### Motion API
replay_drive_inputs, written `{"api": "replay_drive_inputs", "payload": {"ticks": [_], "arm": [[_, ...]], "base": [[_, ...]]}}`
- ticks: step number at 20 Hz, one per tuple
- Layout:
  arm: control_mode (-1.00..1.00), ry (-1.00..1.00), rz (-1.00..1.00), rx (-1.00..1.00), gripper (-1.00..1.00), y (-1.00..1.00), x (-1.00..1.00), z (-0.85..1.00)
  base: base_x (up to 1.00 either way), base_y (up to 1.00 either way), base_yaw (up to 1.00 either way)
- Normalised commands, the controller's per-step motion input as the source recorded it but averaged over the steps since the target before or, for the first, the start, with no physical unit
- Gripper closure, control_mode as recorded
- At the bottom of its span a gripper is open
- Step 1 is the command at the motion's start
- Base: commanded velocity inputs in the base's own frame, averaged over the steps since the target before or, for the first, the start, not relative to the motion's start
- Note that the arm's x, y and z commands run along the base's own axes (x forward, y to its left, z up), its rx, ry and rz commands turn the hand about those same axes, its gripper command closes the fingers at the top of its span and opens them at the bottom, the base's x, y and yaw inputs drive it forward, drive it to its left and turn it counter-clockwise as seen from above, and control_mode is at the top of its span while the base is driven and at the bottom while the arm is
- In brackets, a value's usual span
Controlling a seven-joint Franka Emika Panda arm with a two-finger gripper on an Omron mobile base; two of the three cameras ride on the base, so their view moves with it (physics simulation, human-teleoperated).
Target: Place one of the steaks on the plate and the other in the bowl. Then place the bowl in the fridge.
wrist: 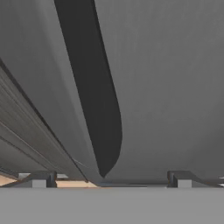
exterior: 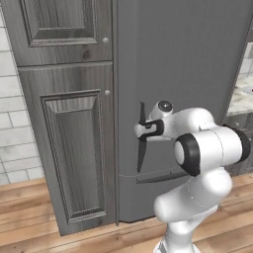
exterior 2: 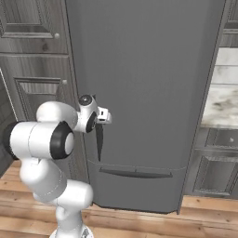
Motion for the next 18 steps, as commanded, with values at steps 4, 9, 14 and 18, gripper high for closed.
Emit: {"api": "replay_drive_inputs", "payload": {"ticks": [4,9,14,18], "arm": [[-1.0,-0.03,-0.02,0.0,-1.0,0.03,0.13,-0.15],[-1.0,-0.01,-0.03,0.0,-1.0,0.03,0.19,-0.1],[-1.0,0.0,-0.02,0.0,-1.0,0.06,0.18,-0.01],[-1.0,0.0,0.0,0.0,-1.0,0.04,0.13,0.0]], "base": [[0.0,0.0,0.0],[0.0,0.0,0.0],[0.0,0.0,0.0],[0.0,0.0,0.0]]}}
